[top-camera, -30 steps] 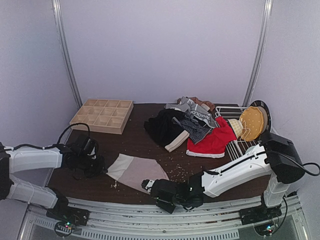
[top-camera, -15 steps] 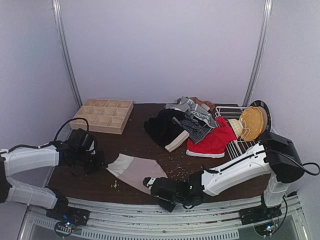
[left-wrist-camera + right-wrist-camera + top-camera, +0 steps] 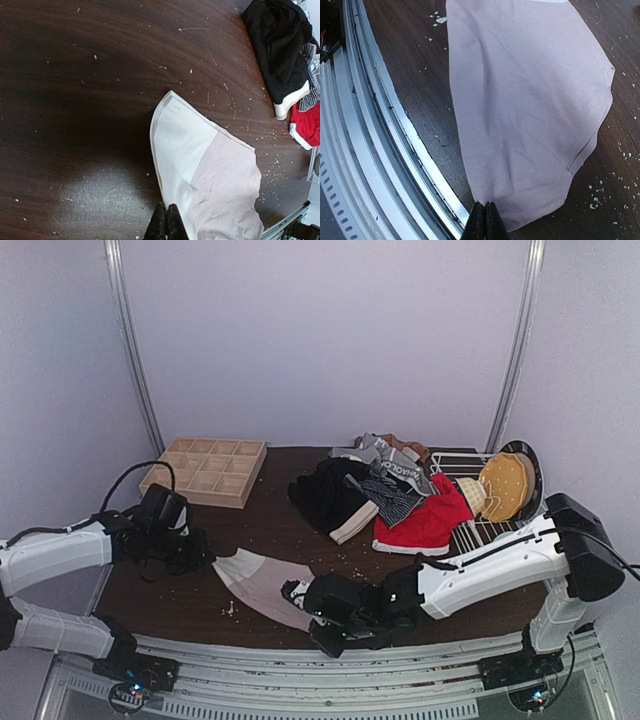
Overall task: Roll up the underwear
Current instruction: Fold the underwear at the center of the board.
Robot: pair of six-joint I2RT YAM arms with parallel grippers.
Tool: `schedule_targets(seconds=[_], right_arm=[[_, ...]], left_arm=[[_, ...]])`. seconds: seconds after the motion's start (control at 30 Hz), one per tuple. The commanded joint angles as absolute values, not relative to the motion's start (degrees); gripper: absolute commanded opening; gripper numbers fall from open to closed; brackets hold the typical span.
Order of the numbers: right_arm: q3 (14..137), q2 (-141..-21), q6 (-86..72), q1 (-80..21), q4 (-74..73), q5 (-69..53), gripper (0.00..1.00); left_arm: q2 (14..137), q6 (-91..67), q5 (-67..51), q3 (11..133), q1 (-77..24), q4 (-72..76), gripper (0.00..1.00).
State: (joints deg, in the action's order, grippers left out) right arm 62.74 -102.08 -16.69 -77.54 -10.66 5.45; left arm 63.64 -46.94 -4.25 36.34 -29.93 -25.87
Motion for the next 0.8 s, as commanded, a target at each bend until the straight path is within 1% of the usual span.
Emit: schedule_targets(seconds=[0.0, 0.33, 0.77], right_arm=[[61.91, -100.68, -20.48, -74.29, -9.34, 1.48, 0.00], [57.58, -100.54, -25.94, -66.45, -0.60, -7.44, 0.00], [54.97, -98.79, -26.61, -61.80, 4.17, -10.52, 0.00]], left_arm=[[65.79, -46.16, -3.15, 37.34, -29.74, -25.05, 0.00], [72.44, -45.85, -2.38, 40.67, -29.76, -23.32, 0.00], [75.46, -45.48, 0.09, 46.77, -29.78, -25.31, 0.00]])
